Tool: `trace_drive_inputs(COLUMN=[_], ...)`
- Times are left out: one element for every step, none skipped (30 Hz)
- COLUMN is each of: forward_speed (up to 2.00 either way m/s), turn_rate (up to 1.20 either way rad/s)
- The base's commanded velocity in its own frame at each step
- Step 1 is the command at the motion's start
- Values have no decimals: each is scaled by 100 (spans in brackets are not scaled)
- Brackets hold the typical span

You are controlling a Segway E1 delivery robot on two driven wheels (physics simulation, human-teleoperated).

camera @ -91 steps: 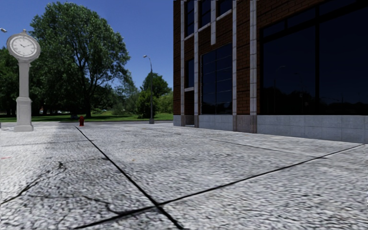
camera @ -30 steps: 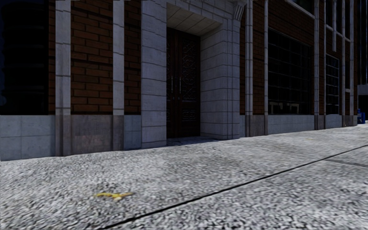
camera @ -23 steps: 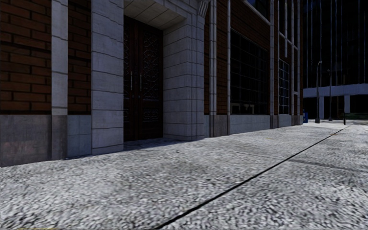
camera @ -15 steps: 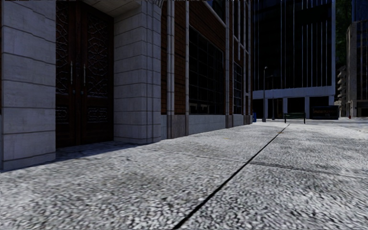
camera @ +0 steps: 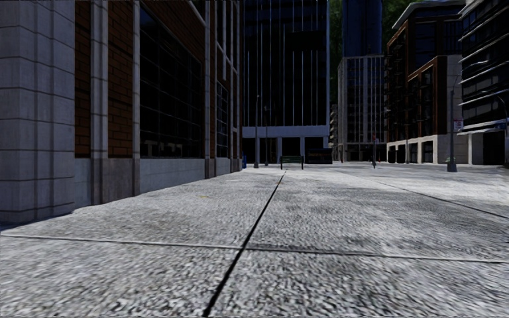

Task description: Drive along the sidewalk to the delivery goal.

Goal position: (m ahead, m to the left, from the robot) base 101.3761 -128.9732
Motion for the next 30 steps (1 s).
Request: trace_drive_inputs(forward_speed=[200,200,200,200,200,200,200,200,200,200,200,200,200,200,200,200,200,200,200,200,200,200,200,200,200,200,200,200,200,200], turn_rate=[-91,-91,-91,-91,-91,-91,-91,-91,-91,-91,-91,-91,-91,-91,-91,-91,-91,-48,0,0,0,0,0,0,0,0,0,0,0,0])
